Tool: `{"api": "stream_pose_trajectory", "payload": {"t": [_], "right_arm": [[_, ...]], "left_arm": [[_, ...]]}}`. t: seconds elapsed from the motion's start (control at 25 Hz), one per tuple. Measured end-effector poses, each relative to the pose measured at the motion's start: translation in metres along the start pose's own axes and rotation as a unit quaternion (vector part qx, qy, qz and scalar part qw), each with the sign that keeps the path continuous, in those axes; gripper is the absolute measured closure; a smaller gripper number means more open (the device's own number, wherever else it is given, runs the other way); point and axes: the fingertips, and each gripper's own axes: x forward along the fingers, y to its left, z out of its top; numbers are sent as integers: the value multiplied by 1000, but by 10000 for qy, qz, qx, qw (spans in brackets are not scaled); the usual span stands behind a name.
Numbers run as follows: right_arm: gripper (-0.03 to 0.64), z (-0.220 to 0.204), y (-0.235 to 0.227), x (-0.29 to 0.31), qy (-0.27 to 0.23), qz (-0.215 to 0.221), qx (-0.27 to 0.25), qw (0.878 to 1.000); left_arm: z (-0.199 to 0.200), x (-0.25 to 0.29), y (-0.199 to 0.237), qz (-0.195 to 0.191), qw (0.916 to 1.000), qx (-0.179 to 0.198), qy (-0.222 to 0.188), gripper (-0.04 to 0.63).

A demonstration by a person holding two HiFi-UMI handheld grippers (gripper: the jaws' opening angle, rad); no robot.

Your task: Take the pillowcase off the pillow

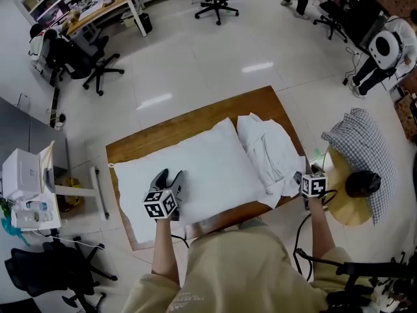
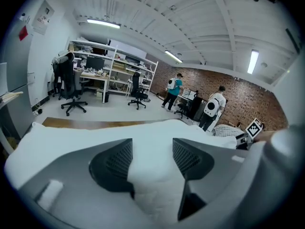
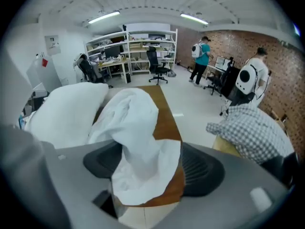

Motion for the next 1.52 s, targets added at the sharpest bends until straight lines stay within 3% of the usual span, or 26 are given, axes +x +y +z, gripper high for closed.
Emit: {"api": "stream_pose_trajectory", "payload": {"t": [0.16,0.24,0.32,0.44,0.56,0.72,0.84,1.0,1.24,1.36,1.52], "right_arm": [[218,76,47,-41,-640,585,-162,9961],[212,113,86,-62,-815,994,-525,9903],[162,127,118,-70,-699,1488,-1115,9801],[112,118,146,-76,-108,1984,-2366,9511],[112,103,154,-79,455,2042,-3474,9141],[112,106,173,-92,475,2219,-4081,8843],[112,130,192,-105,31,2330,-4291,8727],[112,180,248,-134,-1207,3041,-3864,8624],[114,240,305,-169,-3429,3629,-2046,8419],[116,262,300,-172,-4059,3573,-1207,8325],[137,261,294,-158,-4467,2791,-956,8446]], "left_arm": [[46,-27,-6,73,9987,178,-476,329],[71,-43,-11,104,9968,317,-721,313],[94,-59,-18,159,9941,450,-976,305],[116,-82,-32,255,9886,608,-1352,304],[123,-96,-43,363,9839,711,-1599,299],[113,-107,-45,515,9799,819,-1745,298],[104,-115,-39,613,9780,810,-1823,296],[106,-122,-41,722,9738,853,-1980,295],[117,-140,-62,790,9626,1053,-2369,283],[135,-141,-82,921,9532,1205,-2614,239],[146,-151,-93,1345,9341,1239,-3065,211]]}}
